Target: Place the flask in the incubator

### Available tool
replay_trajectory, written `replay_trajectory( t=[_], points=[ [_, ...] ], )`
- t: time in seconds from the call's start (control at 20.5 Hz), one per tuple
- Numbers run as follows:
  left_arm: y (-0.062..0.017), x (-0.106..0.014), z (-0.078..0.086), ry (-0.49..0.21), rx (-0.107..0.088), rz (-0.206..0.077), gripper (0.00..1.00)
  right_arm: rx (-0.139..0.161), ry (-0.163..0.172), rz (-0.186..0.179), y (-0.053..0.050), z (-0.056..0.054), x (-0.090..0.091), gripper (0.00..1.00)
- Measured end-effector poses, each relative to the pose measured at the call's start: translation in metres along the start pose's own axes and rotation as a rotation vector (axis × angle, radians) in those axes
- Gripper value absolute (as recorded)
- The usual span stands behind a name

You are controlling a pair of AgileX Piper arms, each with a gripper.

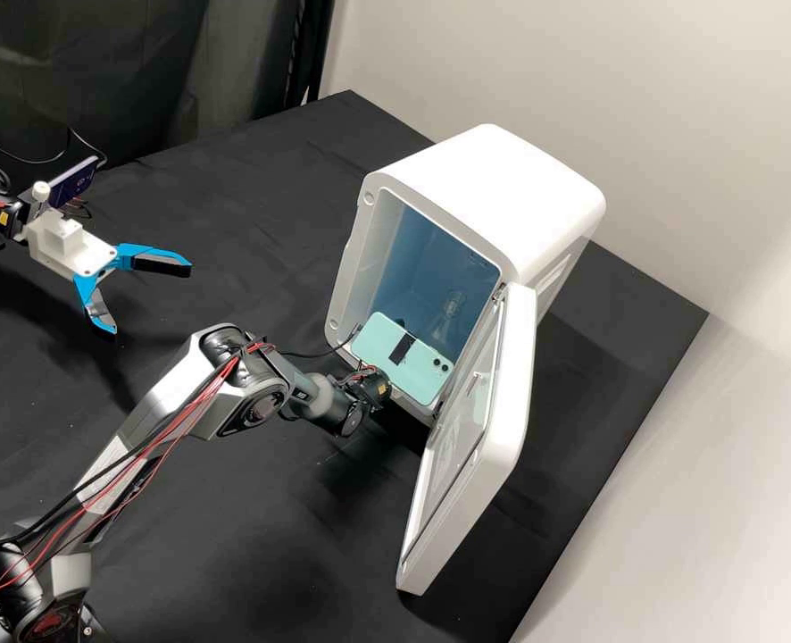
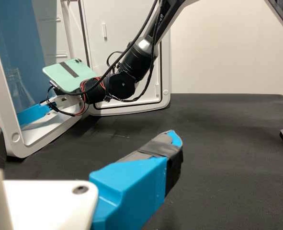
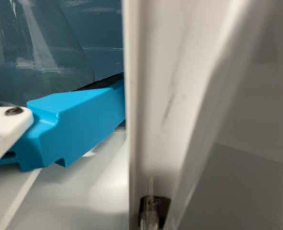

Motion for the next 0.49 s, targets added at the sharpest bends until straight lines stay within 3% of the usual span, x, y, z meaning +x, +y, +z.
replay_trajectory(
  t=[0.49],
  points=[
    [0.0002,-0.0002,-0.0011,0.005,0.0,0.001,1.0,0.009,0.011,0.006,-0.0039,0.0036,-0.0044,1.0]
  ],
)
